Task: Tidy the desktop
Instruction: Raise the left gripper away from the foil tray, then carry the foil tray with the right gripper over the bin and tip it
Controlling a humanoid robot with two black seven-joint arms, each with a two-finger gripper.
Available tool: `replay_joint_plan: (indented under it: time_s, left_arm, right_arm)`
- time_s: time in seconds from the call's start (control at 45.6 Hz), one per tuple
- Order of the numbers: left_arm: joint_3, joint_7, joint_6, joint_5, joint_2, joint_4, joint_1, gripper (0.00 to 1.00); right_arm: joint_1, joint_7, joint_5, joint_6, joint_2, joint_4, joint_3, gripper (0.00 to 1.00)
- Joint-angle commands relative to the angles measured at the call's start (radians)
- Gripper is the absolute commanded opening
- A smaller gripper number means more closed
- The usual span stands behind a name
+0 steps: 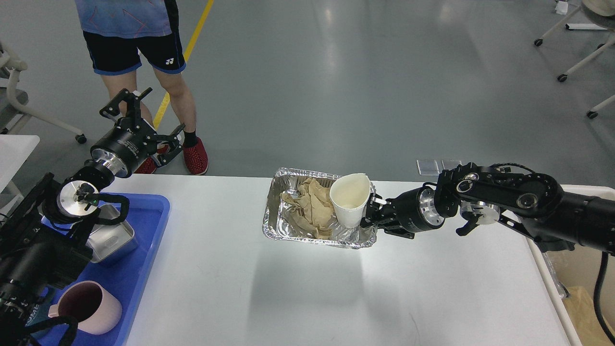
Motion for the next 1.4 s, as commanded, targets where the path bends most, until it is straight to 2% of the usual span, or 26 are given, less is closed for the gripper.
replay_joint_plan:
  time_s: [0.0, 0.395, 0.527, 1.031, 1.207, 1.383]
  left_arm:
    - [-0.003, -0.011, 0.024, -0.031, -0.015, 0.016, -0.001, 0.97]
    - [0.009, -0.013, 0.028, -0.025, -0.031, 0.084, -0.002, 0.97]
    - [0.011, -0.013, 0.028, -0.021, -0.048, 0.09, -0.005, 0.97]
    - [0.049, -0.013, 0.028, -0.018, -0.105, 0.104, -0.007, 0.97]
    - [0.051, -0.012, 0.028, -0.018, -0.127, 0.104, -0.007, 0.97]
    - [0.051, -0.012, 0.028, -0.018, -0.13, 0.104, -0.004, 0.97]
  right_arm:
    - [0.001, 0.0, 0.0, 0.0, 0.001, 0.0, 0.0, 0.0]
    - [-0.011, 0.0, 0.0, 0.0, -0.004, -0.003, 0.015, 0.0]
    - [-0.014, 0.0, 0.0, -0.006, -0.044, -0.001, 0.017, 0.0]
    - [-0.164, 0.0, 0.0, 0.029, -0.565, -0.015, 0.193, 0.0]
    - [-0.286, 0.0, 0.008, 0.025, -0.647, -0.083, 0.256, 0.0]
    - [-0.401, 0.0, 0.018, 0.025, -0.663, -0.199, 0.319, 0.0]
